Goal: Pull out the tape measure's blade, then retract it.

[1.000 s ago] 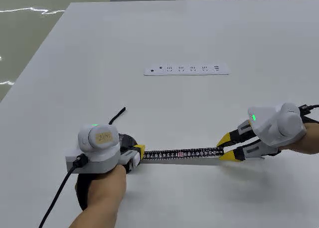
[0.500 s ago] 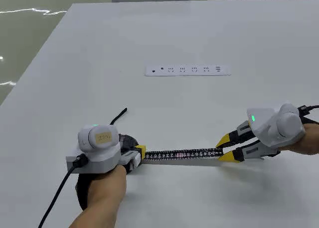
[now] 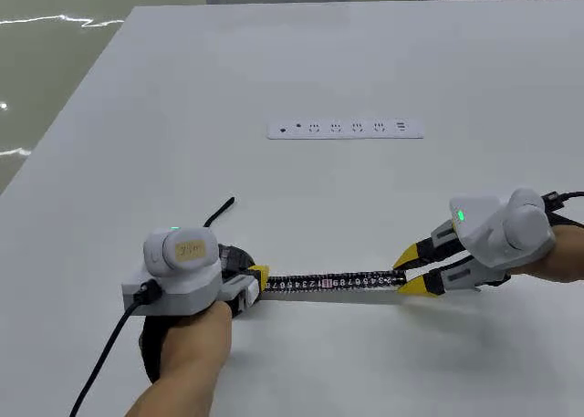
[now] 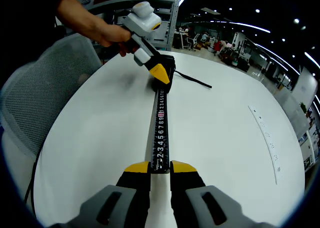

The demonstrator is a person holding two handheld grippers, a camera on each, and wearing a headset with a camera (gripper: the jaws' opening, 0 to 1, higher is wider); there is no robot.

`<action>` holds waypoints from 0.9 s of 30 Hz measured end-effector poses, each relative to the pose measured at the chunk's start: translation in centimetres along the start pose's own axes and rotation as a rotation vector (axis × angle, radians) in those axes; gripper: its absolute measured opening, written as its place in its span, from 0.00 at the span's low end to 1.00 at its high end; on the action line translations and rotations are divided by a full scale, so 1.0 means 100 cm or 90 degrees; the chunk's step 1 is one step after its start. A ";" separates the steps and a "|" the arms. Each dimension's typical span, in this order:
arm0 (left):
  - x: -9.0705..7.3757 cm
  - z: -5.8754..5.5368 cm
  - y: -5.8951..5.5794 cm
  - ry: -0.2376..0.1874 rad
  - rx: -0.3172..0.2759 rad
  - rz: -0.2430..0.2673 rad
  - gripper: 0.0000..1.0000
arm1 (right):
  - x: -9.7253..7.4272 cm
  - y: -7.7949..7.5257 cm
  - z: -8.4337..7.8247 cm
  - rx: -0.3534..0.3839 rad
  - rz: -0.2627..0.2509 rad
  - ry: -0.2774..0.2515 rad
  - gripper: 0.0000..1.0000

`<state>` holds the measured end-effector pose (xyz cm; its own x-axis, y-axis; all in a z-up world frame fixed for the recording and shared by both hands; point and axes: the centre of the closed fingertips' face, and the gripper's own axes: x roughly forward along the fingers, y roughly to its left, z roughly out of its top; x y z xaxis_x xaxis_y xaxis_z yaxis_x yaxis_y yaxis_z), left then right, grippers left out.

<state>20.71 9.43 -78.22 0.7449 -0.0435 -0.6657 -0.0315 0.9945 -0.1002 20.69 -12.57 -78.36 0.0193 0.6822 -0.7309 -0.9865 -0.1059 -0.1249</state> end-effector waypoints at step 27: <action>0.002 0.000 0.003 0.001 -0.003 0.001 0.60 | 0.002 0.000 0.006 -0.004 0.002 -0.004 0.14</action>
<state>20.85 9.71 -78.43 0.7438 -0.0425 -0.6671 -0.0356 0.9940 -0.1030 20.61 -11.98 -78.11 0.0145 0.6861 -0.7273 -0.9856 -0.1128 -0.1261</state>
